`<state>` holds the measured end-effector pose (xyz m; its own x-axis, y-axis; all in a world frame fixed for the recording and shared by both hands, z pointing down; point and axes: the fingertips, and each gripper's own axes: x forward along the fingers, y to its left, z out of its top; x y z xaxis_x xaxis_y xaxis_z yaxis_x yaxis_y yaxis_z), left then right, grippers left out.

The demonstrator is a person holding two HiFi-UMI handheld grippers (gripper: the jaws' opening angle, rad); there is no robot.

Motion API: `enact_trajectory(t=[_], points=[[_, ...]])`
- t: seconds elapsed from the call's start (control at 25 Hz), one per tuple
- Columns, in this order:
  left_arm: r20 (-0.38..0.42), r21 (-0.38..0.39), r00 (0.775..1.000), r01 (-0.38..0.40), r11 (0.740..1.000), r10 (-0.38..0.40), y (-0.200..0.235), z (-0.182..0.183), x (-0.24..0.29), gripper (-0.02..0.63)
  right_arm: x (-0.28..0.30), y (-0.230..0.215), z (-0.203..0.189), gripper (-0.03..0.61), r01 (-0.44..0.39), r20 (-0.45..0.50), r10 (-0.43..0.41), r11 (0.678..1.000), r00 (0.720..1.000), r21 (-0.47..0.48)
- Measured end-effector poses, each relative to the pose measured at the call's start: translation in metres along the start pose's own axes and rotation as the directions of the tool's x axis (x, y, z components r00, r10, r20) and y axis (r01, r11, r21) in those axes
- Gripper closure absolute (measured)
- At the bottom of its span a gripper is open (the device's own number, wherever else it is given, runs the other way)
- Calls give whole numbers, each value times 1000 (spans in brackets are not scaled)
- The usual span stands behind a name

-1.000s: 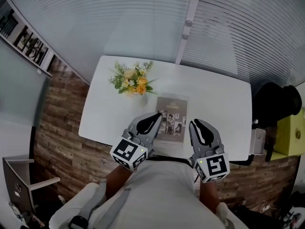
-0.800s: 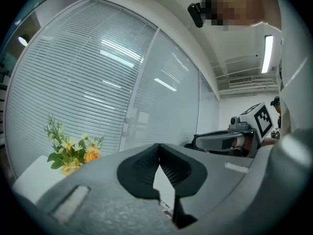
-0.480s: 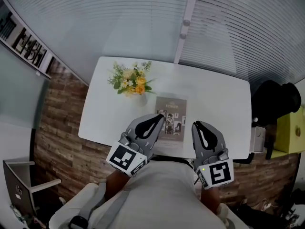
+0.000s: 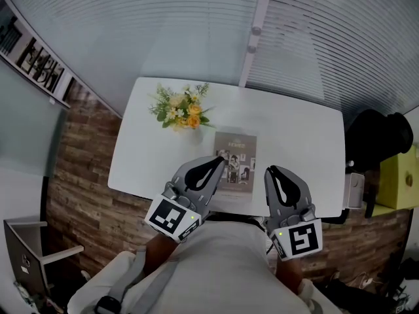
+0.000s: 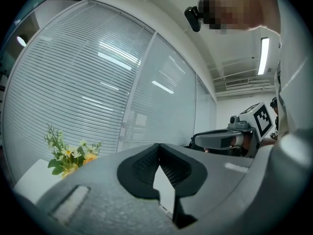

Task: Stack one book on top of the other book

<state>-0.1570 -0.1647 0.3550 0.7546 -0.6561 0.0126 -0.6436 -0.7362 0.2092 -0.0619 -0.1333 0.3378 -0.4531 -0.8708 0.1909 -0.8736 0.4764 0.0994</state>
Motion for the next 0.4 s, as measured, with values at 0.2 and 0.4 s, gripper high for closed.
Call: enact_trajectory(t=[0.2, 0.4], points=[[1, 0, 1000, 1, 1000, -1, -1, 2, -3, 607, -3, 1, 2, 551, 3, -2, -3, 1000, 1000, 1], [-14, -5, 1000, 3, 1000, -3, 0, -6, -7, 607, -3, 6, 0, 551, 1, -4, -1, 1000, 1000, -2]])
